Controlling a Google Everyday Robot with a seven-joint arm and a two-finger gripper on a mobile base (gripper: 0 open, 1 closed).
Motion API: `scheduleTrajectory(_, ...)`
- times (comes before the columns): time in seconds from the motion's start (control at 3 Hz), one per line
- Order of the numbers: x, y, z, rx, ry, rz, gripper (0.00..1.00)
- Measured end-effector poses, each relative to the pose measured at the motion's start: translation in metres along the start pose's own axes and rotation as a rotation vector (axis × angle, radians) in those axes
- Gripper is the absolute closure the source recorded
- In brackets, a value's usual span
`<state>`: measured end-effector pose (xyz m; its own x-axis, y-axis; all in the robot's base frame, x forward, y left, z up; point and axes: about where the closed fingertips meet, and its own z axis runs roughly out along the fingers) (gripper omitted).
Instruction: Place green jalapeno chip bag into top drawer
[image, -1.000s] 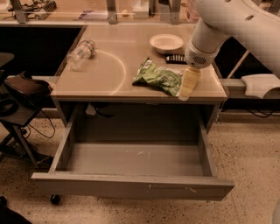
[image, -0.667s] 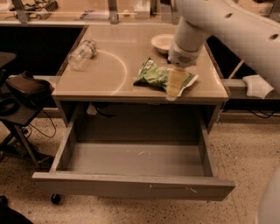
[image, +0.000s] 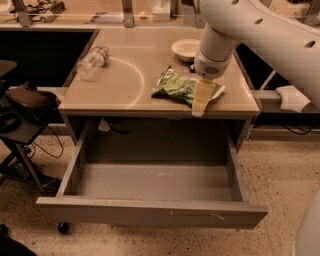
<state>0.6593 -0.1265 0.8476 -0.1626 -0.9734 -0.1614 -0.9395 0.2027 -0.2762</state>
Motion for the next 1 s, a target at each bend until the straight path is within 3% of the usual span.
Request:
scheduleTrajectory(0.33,0.0093,-0.0120,0.0371,-0.054,-0.019,0.018,0.00)
scheduleTrajectory(0.67,0.0092,-0.0119,0.0370,-0.054,-0.019,0.018,0.00)
scheduleTrajectory(1.0,0.0092,-0.0119,0.0370,-0.054,-0.019,0.018,0.19)
